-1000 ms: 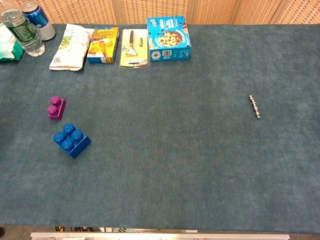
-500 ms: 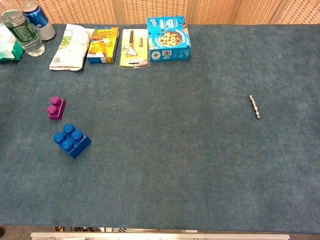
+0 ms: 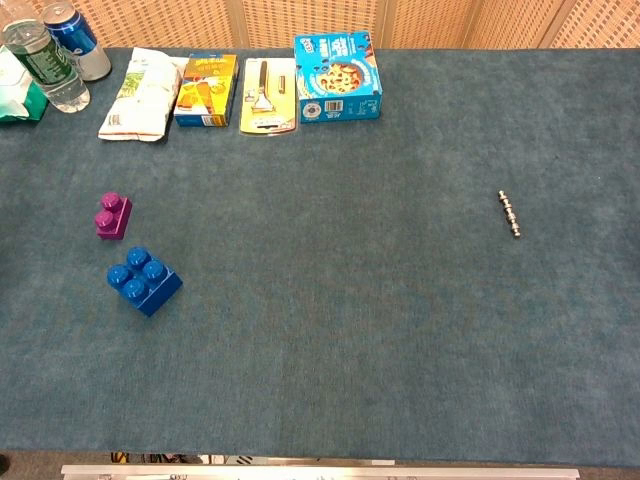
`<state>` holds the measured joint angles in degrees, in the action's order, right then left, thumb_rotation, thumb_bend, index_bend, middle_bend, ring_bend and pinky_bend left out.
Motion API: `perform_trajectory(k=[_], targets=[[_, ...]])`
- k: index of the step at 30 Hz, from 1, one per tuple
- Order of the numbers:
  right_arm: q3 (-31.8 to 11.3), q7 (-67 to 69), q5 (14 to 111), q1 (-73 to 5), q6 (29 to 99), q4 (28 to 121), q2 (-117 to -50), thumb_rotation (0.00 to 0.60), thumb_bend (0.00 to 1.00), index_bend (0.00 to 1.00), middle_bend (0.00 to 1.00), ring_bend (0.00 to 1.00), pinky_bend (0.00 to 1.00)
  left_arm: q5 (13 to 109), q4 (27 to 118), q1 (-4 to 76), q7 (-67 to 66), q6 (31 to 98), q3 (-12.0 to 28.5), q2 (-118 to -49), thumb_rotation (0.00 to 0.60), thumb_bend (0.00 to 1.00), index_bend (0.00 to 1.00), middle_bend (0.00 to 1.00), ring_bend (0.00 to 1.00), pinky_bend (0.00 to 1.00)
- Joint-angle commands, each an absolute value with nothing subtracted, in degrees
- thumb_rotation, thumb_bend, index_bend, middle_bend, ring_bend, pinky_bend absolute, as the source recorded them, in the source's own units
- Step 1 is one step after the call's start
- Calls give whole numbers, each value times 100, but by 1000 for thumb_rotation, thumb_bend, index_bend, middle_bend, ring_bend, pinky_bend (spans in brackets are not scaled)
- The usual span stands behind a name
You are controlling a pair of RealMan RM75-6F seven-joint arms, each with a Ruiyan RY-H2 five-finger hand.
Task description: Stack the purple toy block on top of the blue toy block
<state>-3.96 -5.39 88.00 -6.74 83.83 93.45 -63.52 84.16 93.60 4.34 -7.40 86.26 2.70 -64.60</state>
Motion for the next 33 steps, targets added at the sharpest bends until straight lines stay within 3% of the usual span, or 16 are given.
perform_trajectory(k=[1,10,16,22,33], targets=[[-393,-528,8828,-686,8386,9348,-6351,600,346,340,422,320,325,8502,9323,444,-679,8623,239,-6450,600,179,171,214,199,238],[-446,-593,8856,-783,8325,9454,-6252,600,346,340,422,320,326,9091,9199,710,-300,8244,-17,-6270,600,179,172,218,199,238],[-561,-695,8923,-908,8321,9666,-6062,600,346,339,423,320,326,9833,9112,1275,124,7527,-318,-6049,600,179,166,212,198,235],[-576,-732,8892,-922,8324,9739,-6006,600,346,339,423,320,326,10322,9021,1753,301,7036,-484,-6056,600,179,104,185,176,229],[-547,-686,8868,-901,8350,9718,-5987,600,345,339,423,327,326,10861,8884,2509,247,6241,-718,-6272,600,179,95,159,159,228]])
